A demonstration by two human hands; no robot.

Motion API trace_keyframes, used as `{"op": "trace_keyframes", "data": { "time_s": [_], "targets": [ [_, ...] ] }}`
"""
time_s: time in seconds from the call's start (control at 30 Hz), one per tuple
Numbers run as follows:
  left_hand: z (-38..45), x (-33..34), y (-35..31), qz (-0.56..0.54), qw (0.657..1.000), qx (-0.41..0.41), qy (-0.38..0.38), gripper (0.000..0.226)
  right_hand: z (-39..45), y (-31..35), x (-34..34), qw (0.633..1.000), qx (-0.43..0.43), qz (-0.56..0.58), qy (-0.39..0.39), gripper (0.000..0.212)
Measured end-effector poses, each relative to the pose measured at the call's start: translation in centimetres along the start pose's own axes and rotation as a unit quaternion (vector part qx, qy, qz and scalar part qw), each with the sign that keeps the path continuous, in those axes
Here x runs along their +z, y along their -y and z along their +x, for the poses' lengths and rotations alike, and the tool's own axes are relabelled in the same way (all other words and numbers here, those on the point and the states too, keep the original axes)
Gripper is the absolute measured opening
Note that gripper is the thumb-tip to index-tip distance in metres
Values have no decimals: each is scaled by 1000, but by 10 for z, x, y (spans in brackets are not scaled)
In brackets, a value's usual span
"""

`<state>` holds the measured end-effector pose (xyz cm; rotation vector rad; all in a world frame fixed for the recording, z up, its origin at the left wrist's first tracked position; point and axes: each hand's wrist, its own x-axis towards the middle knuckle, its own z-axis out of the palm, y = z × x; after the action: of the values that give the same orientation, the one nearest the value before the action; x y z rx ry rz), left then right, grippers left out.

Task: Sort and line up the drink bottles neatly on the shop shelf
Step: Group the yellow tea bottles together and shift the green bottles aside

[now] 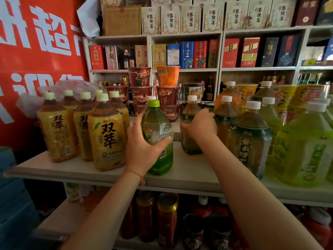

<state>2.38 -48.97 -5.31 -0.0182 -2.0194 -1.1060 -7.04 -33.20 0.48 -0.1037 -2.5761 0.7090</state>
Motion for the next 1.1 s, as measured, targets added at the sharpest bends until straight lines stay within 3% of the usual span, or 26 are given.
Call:
{"op": "trace_keyframes", "data": {
  "time_s": [0.17, 0.33, 0.57, 0.63, 0.7, 0.77, 0.87, 0.93, 1.0, 1.1],
  "targets": [
    [-2, 0, 4, 13, 1000, 15, 15, 100, 1, -9, 6, 994, -13, 105, 32, 82],
    [-2, -2, 4, 32, 999, 11, 19, 101, -4, 1, 19, 984, -67, 155, 55, 68],
    [-8, -2, 5, 28, 999, -8, 21, 106, -8, 5, 17, 976, -68, 181, 97, 48],
    [-17, 1, -2, 56, 997, 35, -28, 98, -18, 1, 2, 980, -81, 178, 39, 38],
    [-27, 6, -16, 88, 977, 152, -119, 77, -31, -4, -21, 971, -146, 171, -81, 28],
    [-39, 20, -35, 84, 952, 246, -159, 51, -44, -14, -48, 928, -257, 164, -215, 19],
    [-62, 47, -70, 60, 961, 260, -74, 32, -47, -39, -78, 865, -336, 148, -343, 21],
    [-75, 70, -96, 44, 982, 184, 21, 42, -44, -61, -90, 861, -312, 143, -375, 22],
    [-84, 97, -115, 31, 990, 100, 94, 69, -39, -87, -97, 894, -261, 148, -334, 37],
    [-90, 135, -129, 39, 991, 39, 126, 107, -38, -121, -97, 945, -181, 239, -130, 58]
  ]
}}
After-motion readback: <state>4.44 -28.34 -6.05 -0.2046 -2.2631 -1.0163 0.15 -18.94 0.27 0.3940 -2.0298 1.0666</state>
